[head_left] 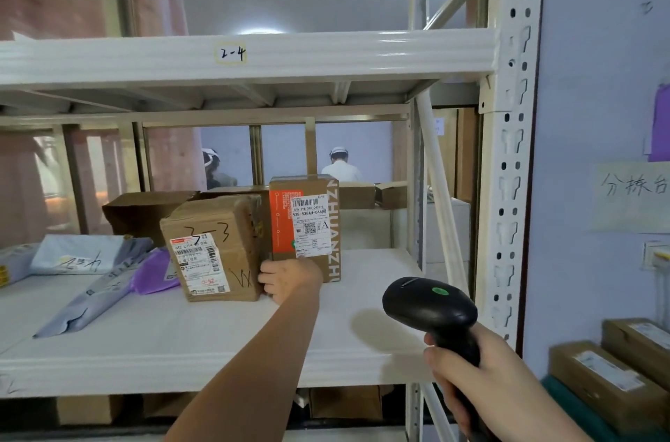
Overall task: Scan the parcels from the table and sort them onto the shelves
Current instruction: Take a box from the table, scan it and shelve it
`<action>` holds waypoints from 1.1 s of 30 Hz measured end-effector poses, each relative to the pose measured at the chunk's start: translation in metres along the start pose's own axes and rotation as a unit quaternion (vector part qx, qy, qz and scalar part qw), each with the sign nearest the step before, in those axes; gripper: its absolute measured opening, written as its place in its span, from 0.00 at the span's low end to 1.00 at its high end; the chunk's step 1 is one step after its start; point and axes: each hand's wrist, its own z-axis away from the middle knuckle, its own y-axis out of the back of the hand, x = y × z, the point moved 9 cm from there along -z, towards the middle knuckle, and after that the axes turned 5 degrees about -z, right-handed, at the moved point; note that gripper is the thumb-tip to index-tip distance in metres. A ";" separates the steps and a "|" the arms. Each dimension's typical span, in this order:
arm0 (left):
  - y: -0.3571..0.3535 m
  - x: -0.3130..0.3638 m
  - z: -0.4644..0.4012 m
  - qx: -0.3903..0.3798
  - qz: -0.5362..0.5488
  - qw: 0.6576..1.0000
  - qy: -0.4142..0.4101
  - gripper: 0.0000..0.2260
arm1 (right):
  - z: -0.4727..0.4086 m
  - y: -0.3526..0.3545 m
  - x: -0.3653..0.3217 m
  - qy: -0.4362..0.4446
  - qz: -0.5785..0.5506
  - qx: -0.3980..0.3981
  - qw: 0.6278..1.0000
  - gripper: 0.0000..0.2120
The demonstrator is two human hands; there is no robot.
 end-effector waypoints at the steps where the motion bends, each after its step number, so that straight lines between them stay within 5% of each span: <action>1: 0.004 0.000 0.001 0.021 0.010 1.000 -0.004 0.24 | 0.001 -0.002 -0.001 0.005 -0.001 -0.003 1.000 0.04; 8: -0.002 -0.005 0.001 -0.140 -0.103 0.985 -0.024 0.30 | 0.004 -0.020 -0.012 0.050 -0.001 -0.028 0.998 0.02; 15: -0.072 -0.030 -0.062 -0.256 -0.082 0.962 -0.044 0.31 | 0.006 -0.023 -0.014 0.042 -0.009 -0.047 0.998 0.02; 18: -0.135 -0.057 -0.122 -0.284 -0.064 0.955 -0.054 0.26 | 0.012 -0.016 -0.013 0.034 0.006 -0.036 0.999 0.03; 21: -0.100 -0.029 -0.084 -0.326 -0.069 0.938 -0.092 0.18 | 0.021 -0.003 -0.011 0.027 -0.001 -0.013 1.000 0.03; 23: -0.063 -0.003 -0.032 -0.355 -0.105 0.919 -0.136 0.03 | 0.029 0.005 -0.011 0.029 0.006 0.004 1.000 0.03; 25: -0.044 0.013 0.006 -0.378 -0.155 0.891 -0.197 0.10 | 0.039 0.010 -0.012 0.031 0.000 0.023 0.999 0.02; 30: -0.025 0.043 0.083 -0.441 -0.177 0.816 -0.329 0.04 | 0.070 0.007 -0.018 0.034 0.004 0.077 0.996 0.03; 33: -0.005 0.064 0.131 -0.437 -0.201 0.759 -0.438 0.09 | 0.096 0.000 -0.021 0.041 0.023 0.125 0.991 0.04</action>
